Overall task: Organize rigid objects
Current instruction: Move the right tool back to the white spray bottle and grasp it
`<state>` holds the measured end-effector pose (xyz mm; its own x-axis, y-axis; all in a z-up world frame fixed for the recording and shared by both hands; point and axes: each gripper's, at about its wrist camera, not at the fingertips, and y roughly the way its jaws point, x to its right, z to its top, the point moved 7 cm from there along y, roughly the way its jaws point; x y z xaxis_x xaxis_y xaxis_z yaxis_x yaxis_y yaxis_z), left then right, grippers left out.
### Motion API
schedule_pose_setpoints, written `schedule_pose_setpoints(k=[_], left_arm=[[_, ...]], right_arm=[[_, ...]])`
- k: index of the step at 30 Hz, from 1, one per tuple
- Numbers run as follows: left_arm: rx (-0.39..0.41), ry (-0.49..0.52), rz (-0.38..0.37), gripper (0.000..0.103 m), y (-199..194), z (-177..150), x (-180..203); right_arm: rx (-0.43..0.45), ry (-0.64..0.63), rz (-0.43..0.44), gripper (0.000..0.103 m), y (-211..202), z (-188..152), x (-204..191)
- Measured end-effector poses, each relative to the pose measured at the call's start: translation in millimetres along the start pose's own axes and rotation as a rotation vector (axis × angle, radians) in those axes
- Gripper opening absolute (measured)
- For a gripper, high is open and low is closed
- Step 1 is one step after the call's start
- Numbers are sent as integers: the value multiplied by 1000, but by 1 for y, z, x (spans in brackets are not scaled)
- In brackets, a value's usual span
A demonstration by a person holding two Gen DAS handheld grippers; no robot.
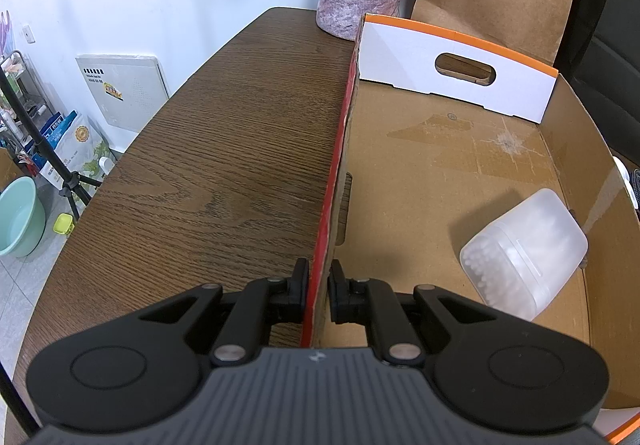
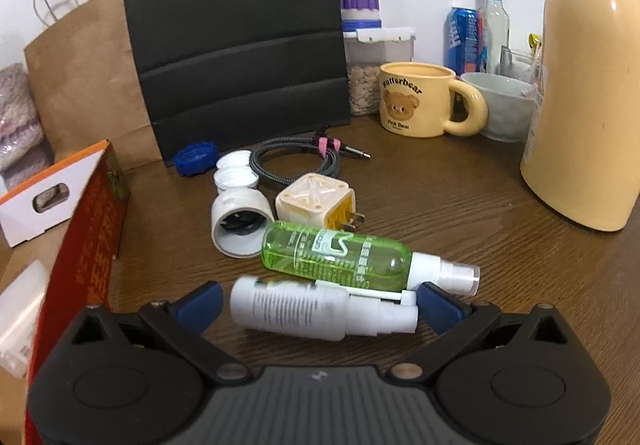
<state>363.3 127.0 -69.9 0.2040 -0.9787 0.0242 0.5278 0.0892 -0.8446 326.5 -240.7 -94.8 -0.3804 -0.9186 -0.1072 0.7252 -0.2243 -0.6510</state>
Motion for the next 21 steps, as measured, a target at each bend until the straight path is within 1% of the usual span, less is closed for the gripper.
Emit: schedule_pose_setpoints(k=[4, 6, 13, 17, 18, 21], left_arm=[[1, 1, 0, 11, 0, 0, 0], [1, 2, 1, 11, 0, 0, 0], [1, 1, 2, 11, 0, 0, -1], [1, 3, 1, 11, -1, 1, -2], [1, 3, 2, 11, -1, 0, -1], [2, 3, 2, 11, -1, 0, -1]], right_arm=[[-5, -13, 1, 103, 4, -4, -1], [-12, -1, -7, 103, 6, -4, 2], [7, 55, -34, 103, 10, 3, 3], [3, 54, -58, 102, 16, 4, -1], [6, 50, -59, 100, 16, 4, -1], [7, 50, -42, 100, 15, 4, 0]])
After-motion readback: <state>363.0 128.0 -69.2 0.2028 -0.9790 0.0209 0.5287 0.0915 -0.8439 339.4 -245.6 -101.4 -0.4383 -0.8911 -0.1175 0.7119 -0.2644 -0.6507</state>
